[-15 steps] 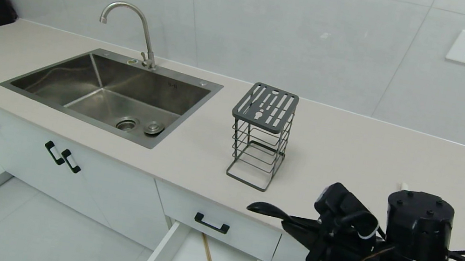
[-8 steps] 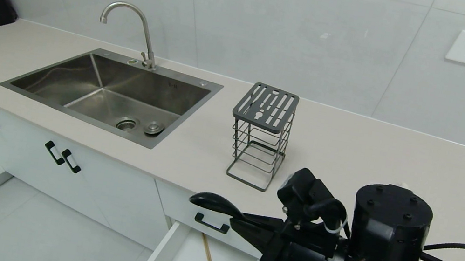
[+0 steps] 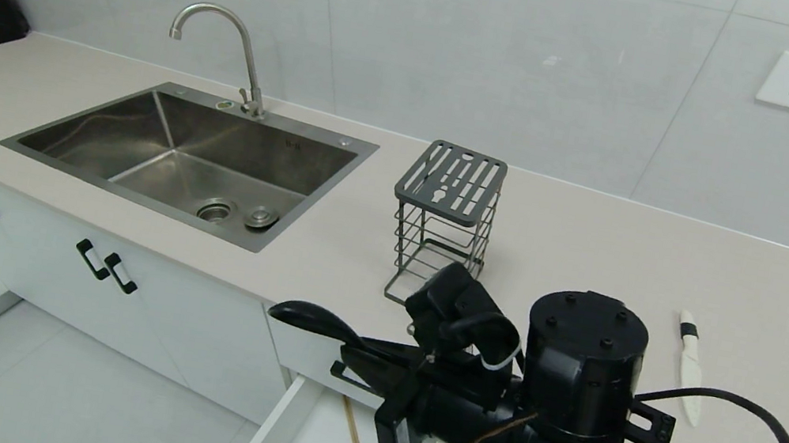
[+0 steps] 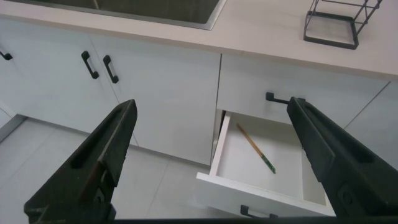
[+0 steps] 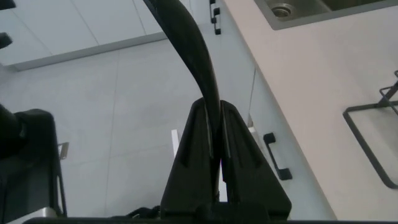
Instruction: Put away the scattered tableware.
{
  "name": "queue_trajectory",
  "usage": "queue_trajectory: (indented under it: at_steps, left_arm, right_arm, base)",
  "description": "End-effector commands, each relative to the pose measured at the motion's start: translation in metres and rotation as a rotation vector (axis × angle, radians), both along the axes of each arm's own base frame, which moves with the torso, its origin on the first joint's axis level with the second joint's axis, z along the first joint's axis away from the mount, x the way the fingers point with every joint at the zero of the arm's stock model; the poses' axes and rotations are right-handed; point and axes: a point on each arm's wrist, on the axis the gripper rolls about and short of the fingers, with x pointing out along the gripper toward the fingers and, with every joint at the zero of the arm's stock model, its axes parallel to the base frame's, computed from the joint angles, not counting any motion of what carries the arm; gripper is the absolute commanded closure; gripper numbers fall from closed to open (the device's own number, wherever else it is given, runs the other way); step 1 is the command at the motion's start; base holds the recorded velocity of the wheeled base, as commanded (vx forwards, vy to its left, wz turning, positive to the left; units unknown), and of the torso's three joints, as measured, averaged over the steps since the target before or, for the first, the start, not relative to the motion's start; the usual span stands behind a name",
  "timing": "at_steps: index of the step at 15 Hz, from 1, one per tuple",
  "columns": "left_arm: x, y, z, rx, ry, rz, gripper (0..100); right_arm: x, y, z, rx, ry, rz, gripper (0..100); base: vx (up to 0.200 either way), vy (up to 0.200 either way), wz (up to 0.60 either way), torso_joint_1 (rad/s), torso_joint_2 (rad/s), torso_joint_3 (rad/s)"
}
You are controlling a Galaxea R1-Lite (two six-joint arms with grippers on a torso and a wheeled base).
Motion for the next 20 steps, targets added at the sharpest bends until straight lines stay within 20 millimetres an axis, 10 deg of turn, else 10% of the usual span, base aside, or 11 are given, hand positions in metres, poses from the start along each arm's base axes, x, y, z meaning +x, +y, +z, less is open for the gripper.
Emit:
queue_trajectory:
  at_steps: [1, 20]
  left_arm:
    - [0.000, 0.000, 0.000, 0.000, 0.000, 0.001, 0]
    - [0.000, 0.000, 0.000, 0.000, 0.000, 0.001, 0]
  right_arm:
    - [0.000, 0.014, -0.001, 0.007, -0.010, -0.001, 100]
    - [-0.010, 0.024, -0.006, -0.008, -0.002, 0.035, 100]
  base:
    - [0.000, 0.000, 0.00, 0.000, 0.00, 0.000]
    - [0.000, 0.000, 0.00, -0.149, 0.29, 0.145]
